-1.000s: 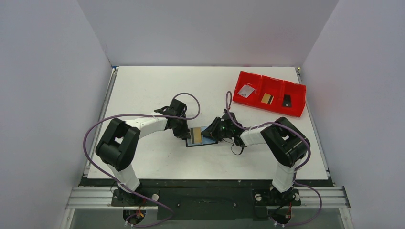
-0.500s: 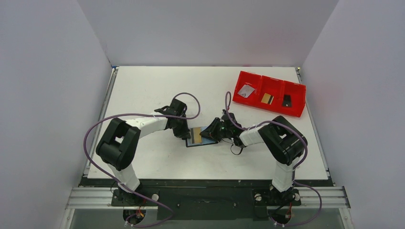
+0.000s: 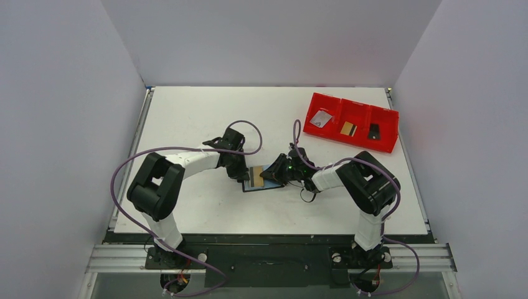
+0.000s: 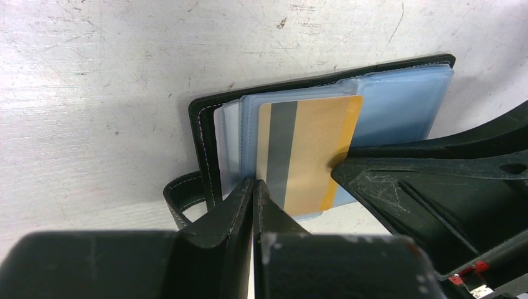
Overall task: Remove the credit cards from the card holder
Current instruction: Remove the credit card from the card holder.
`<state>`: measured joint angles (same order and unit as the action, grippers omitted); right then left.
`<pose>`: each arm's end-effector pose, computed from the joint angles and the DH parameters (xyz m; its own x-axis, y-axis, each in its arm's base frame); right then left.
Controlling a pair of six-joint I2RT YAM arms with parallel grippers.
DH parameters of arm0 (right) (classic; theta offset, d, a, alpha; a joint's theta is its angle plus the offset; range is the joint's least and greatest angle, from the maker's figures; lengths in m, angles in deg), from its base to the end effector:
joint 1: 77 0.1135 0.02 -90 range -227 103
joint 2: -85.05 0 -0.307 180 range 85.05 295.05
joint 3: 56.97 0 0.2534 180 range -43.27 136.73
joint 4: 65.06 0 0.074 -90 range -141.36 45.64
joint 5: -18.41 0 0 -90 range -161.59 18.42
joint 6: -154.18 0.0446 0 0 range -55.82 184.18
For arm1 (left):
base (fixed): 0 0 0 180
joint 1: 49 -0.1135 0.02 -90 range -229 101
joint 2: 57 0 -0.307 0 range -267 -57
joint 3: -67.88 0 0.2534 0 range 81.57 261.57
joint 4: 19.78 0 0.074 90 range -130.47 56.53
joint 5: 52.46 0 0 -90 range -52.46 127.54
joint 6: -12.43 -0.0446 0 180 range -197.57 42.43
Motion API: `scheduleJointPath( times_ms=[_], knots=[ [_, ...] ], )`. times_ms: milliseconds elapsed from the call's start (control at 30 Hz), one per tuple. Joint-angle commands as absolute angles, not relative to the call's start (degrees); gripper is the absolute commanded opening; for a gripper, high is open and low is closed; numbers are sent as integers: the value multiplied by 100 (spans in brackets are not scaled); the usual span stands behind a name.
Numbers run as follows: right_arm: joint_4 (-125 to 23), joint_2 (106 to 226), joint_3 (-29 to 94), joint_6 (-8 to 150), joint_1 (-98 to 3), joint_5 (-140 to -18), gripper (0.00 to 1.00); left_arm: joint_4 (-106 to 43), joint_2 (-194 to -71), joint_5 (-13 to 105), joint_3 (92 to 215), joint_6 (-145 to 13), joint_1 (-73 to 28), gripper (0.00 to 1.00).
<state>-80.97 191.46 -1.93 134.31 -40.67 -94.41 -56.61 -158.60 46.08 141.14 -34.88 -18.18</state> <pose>0.2787 0.2264 0.1433 -0.9118 0.4055 -0.0652 0.1674 0.5120 0.8425 0.3009 -0.1872 0.1868 -0.9527 -0.2124 -0.2173 -0.1167 0.9160 -0.3838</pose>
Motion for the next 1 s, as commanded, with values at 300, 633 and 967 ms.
scheduleJointPath(
  times_ms=[300, 633, 967],
  knots=[
    [-8598, 19100, -369, 13440, -4131, -9510, 1, -5635, -16335, 4167, 13965, -3509, -1703, 0],
    [-8384, 18901, -459, 13236, -4338, -9480, 0, -5678, -16309, 4108, 13866, -3524, -1847, 0],
    [-7756, 18534, -488, 12788, -4531, -9343, 0, -5694, -16296, 4088, 13846, -3530, -1859, 0]
  ],
)
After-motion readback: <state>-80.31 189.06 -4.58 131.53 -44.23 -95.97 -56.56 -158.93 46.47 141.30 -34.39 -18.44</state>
